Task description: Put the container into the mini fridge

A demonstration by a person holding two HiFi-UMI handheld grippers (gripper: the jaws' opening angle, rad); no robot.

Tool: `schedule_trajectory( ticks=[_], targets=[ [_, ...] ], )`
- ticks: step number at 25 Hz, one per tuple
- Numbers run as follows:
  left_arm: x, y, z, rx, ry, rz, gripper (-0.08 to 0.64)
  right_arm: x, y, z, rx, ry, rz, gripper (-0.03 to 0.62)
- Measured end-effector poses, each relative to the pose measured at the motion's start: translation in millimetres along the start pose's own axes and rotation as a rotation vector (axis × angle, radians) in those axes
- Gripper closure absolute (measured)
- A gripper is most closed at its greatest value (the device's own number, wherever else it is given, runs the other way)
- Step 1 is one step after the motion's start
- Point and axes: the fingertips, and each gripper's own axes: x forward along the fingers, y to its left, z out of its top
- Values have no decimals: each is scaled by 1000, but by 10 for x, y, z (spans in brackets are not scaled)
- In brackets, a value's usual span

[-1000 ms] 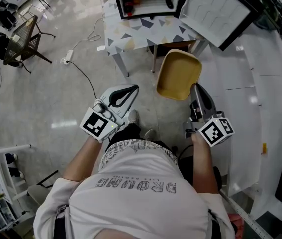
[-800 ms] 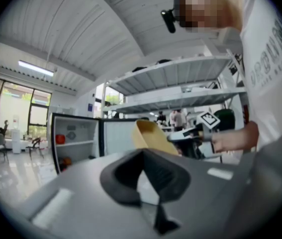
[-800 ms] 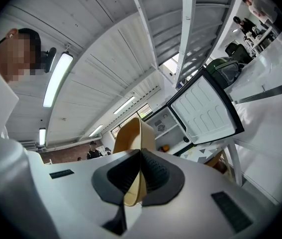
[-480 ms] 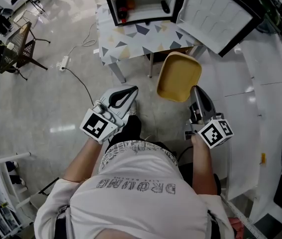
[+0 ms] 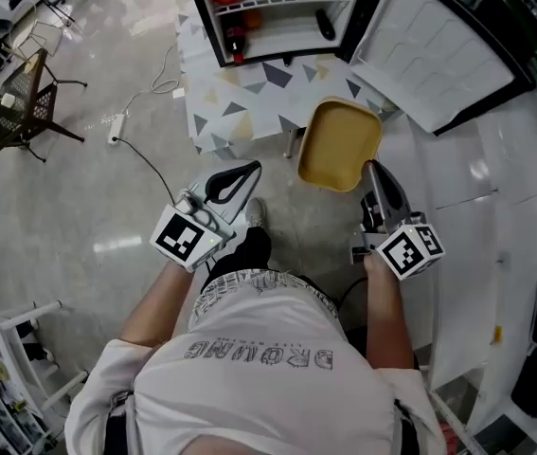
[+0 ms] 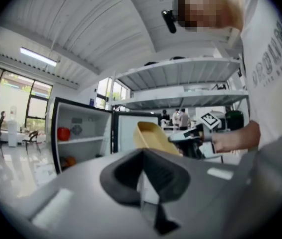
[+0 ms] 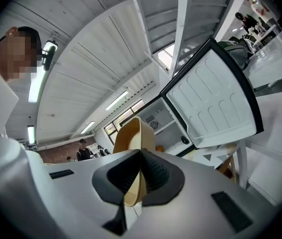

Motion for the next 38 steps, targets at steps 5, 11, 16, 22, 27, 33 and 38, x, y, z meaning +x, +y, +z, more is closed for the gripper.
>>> schedule_trajectory(
  ticks=[5, 11, 16, 22, 27, 33, 38],
  targets=[
    [171, 598, -51, -4, 24, 7, 552, 612, -75, 58, 3, 14, -12, 583],
    [353, 1202, -49, -33, 9, -10, 552, 1241, -174, 94, 6, 34, -33, 583],
    [466, 1628, -91, -33, 20, -24, 552, 1669, -227, 74, 8, 55, -54, 583],
    [585, 2032, -134, -54, 24, -46, 552, 2086, -324, 69, 11, 73, -88, 583],
    [659, 2262, -121, -59, 16, -48, 552, 2323, -373, 106, 3, 75, -100, 583],
    [731, 2461, -185, -78, 23, -30, 552, 2576, -544, 34, 2, 107, -111, 583],
    [795, 2546, -290, -77, 48, -9, 552, 2809, -819, -104, -3, 160, -122, 583]
  ],
)
